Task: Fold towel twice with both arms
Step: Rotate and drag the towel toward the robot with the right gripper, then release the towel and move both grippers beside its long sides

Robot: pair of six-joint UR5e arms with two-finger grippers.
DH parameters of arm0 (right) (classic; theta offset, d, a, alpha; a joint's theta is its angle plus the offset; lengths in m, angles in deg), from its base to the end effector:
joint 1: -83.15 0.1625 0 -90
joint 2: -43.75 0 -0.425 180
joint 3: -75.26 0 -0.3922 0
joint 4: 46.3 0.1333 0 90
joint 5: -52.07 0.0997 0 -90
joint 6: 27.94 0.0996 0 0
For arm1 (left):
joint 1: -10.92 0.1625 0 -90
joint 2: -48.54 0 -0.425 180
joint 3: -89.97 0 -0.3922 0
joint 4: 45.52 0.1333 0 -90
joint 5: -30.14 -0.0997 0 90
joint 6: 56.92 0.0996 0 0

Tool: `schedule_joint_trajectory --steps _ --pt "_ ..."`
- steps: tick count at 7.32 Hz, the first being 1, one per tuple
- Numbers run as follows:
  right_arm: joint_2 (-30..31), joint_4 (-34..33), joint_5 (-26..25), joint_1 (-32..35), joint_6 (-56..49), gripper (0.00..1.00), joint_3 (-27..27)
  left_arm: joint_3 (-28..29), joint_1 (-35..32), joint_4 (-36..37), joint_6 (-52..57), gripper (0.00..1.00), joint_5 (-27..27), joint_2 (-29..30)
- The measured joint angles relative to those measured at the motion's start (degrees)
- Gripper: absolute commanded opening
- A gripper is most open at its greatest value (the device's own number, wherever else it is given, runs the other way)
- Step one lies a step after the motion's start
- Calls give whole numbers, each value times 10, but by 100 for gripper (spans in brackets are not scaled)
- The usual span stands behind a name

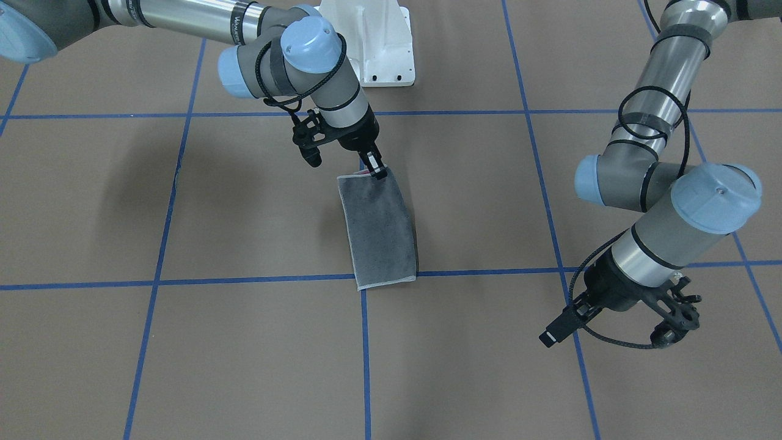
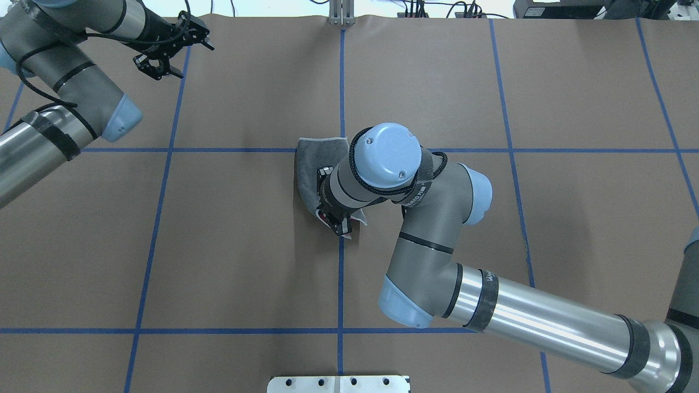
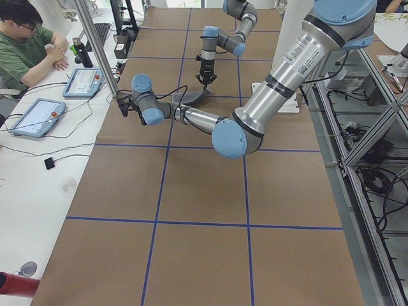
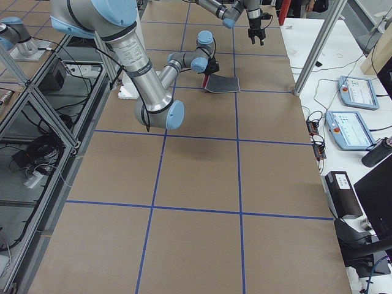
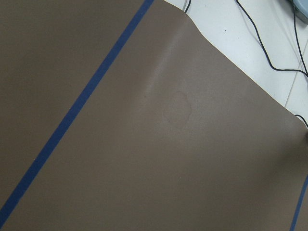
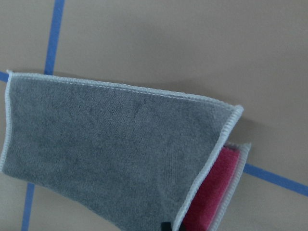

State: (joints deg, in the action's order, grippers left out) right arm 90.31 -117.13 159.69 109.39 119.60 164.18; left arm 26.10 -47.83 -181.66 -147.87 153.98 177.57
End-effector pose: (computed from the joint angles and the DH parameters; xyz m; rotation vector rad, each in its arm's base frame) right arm -0.5939 -0.4078 0.1644 -0.5896 -1.0113 1.1399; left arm 0.3340 -0.7005 0.3622 0.0131 1.1505 -0.6235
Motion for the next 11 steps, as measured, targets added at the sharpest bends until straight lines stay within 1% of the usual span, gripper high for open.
schedule_joint_trajectory --steps 3,6,7,9,11 --pt "-16 0 -17 -28 2 0 -4 -1 0 0 1 100 0 -2" --pt "-18 0 -27 -37 1 0 -7 -2 0 0 0 100 0 -1" --pt "-18 1 -28 -37 1 98 -7 -2 0 0 0 100 0 -1" --pt "-18 3 -33 -37 -7 100 -3 -6 1 0 0 100 0 -1" --pt "-10 4 -42 -28 -37 100 23 -21 3 2 -2 100 4 -2"
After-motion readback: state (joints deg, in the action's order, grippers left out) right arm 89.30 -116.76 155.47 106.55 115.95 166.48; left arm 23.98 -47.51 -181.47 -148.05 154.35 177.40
